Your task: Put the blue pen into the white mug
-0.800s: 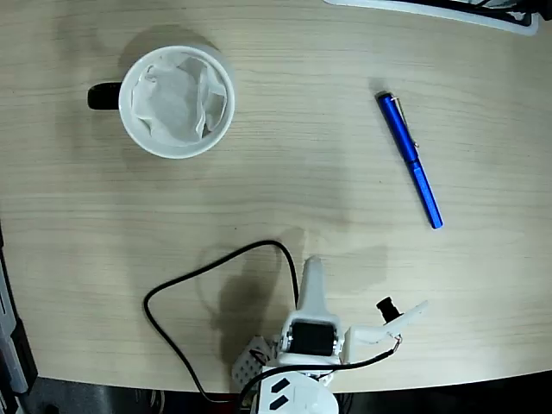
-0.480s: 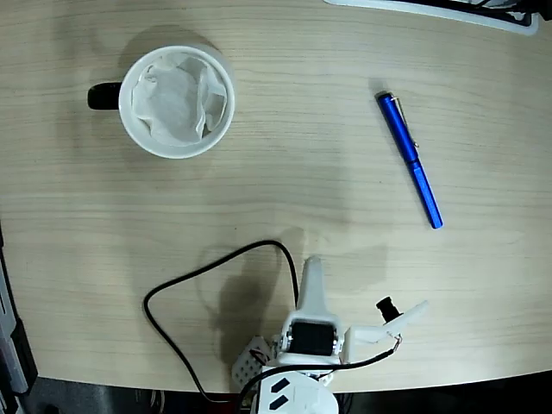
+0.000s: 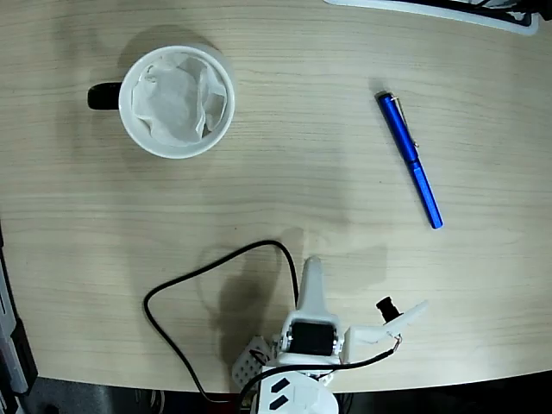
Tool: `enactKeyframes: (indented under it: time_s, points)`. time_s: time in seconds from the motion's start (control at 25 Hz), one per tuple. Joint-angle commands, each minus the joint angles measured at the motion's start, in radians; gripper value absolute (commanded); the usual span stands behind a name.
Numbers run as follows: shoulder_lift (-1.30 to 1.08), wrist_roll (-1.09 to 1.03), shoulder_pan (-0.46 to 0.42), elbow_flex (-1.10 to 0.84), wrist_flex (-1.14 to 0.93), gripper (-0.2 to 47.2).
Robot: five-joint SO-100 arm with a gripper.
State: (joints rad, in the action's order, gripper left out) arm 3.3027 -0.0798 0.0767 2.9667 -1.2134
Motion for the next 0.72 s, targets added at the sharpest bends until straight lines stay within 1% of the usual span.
enactKeyframes:
  time_s: [0.0, 0.68]
  points:
    - [0.066, 0.006, 0.009, 0.014, -0.031, 0.1]
    - [0.055, 0.006, 0.009, 0.009, -0.029, 0.1]
